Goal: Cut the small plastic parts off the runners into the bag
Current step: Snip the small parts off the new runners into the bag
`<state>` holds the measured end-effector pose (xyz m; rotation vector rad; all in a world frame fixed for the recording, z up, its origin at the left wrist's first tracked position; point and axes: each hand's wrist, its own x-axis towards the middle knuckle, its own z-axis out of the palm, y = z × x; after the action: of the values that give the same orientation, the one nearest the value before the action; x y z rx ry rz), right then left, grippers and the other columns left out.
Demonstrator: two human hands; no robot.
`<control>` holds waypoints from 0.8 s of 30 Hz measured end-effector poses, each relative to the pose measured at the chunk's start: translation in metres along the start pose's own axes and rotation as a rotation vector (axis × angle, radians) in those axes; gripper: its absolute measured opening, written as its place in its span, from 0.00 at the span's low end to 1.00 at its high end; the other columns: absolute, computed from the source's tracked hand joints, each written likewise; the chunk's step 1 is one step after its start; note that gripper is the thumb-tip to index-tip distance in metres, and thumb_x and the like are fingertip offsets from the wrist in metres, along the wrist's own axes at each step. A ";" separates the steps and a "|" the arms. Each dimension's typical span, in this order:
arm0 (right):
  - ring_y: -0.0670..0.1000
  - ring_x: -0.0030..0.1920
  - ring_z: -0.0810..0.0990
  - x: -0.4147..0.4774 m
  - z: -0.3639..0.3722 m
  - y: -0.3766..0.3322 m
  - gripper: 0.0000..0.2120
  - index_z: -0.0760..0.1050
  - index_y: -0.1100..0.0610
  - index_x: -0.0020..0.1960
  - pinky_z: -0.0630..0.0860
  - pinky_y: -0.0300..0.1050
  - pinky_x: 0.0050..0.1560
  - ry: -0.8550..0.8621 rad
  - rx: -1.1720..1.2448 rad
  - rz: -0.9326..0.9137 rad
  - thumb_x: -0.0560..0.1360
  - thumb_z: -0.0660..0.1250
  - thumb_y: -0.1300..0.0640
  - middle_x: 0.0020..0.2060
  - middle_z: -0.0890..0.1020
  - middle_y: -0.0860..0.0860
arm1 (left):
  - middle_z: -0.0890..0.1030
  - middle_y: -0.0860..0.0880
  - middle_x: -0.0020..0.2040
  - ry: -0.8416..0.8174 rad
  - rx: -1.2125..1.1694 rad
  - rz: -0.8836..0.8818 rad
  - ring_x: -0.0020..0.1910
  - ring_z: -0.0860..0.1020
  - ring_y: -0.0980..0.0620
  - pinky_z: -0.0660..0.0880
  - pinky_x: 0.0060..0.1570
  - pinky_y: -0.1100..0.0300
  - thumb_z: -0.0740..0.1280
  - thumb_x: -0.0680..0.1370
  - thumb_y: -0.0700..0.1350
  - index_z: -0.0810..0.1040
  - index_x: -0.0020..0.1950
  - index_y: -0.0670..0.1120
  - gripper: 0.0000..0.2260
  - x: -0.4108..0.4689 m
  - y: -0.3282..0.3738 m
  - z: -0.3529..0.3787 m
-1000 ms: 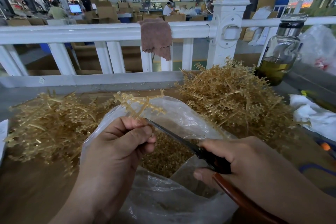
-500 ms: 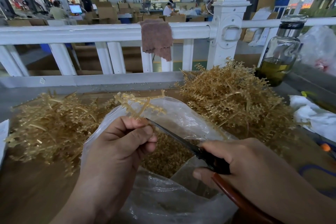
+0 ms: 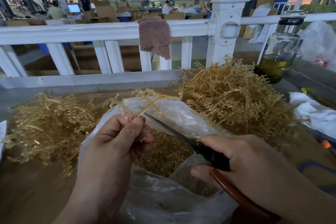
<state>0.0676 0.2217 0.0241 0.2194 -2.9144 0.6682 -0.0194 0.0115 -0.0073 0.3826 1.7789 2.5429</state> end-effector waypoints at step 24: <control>0.43 0.39 0.77 0.000 -0.001 -0.004 0.27 0.73 0.46 0.50 0.71 0.41 0.37 -0.007 -0.013 -0.003 0.66 0.56 0.25 0.37 0.78 0.41 | 0.83 0.48 0.37 -0.020 -0.040 0.089 0.38 0.85 0.49 0.80 0.36 0.62 0.75 0.65 0.47 0.80 0.36 0.53 0.04 0.000 0.001 0.002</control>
<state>0.0686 0.2191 0.0267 0.2254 -2.9237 0.6498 -0.0185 0.0132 -0.0056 0.4945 1.7402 2.6190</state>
